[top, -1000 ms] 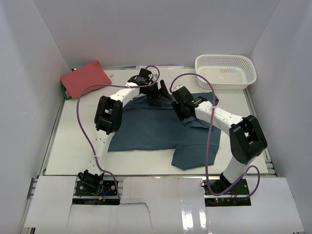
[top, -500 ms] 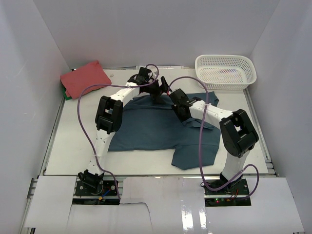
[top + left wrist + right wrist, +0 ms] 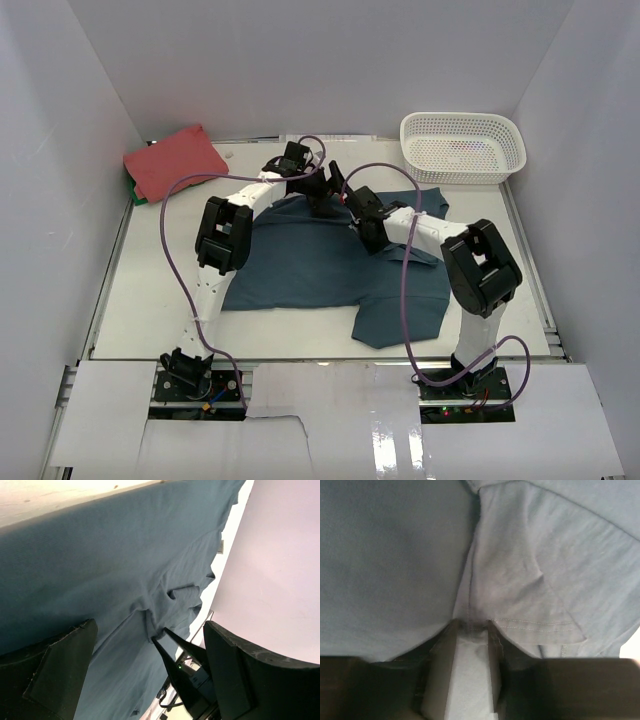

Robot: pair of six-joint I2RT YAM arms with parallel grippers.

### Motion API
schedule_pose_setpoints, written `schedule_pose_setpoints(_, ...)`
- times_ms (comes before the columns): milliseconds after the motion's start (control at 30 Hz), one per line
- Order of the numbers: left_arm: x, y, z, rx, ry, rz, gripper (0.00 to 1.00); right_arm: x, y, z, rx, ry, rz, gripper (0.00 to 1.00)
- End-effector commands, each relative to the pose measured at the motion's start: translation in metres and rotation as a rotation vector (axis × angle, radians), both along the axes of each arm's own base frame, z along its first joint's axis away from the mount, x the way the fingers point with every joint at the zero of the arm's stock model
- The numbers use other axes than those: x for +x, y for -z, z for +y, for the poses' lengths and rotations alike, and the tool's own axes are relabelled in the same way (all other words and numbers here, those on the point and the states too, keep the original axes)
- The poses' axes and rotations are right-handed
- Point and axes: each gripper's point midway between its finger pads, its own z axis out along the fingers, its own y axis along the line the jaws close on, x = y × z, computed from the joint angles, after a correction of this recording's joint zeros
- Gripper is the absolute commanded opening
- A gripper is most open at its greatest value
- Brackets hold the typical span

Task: Fold and stack the t-shirts
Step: Fold the flattened tshirt in 1/3 of the way

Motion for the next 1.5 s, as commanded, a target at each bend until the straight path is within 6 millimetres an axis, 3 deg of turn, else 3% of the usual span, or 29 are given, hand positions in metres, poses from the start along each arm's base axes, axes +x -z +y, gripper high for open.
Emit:
schedule_pose_setpoints(0, -0.003, -0.013, -0.001, -0.015, 0.016, -0.028, 0.98, 0.007, 0.0, 0.008, 0.024, -0.001, -0.007, 0.3)
schedule_pose_setpoints(333, -0.005, -0.013, 0.002, -0.009, 0.016, -0.03, 0.98, 0.001, -0.001, 0.014, 0.062, -0.013, 0.022, 0.08)
schedule_pose_setpoints(733, -0.006, -0.012, 0.003, -0.005, 0.017, -0.03, 0.97, -0.005, -0.025, 0.036, 0.18, -0.026, 0.053, 0.08)
schedule_pose_setpoints(1000, -0.009, -0.009, 0.003, 0.002, 0.021, -0.029, 0.97, -0.015, -0.028, 0.056, 0.269, 0.005, 0.156, 0.08)
schedule_pose_setpoints(1167, -0.008, -0.008, 0.004, 0.0, 0.023, -0.028, 0.97, -0.022, -0.026, 0.073, 0.327, 0.016, 0.253, 0.11)
schedule_pose_setpoints(1233, -0.009, -0.008, 0.004, 0.0, 0.024, -0.026, 0.97, -0.025, -0.028, 0.08, 0.358, 0.013, 0.288, 0.2)
schedule_pose_setpoints(1300, -0.01, -0.008, 0.004, 0.0, 0.027, -0.026, 0.97, -0.028, -0.029, 0.082, 0.374, 0.012, 0.322, 0.28)
schedule_pose_setpoints(1467, -0.01, -0.009, 0.004, 0.001, 0.028, -0.032, 0.97, -0.022, -0.041, 0.072, 0.372, 0.041, 0.299, 0.34)
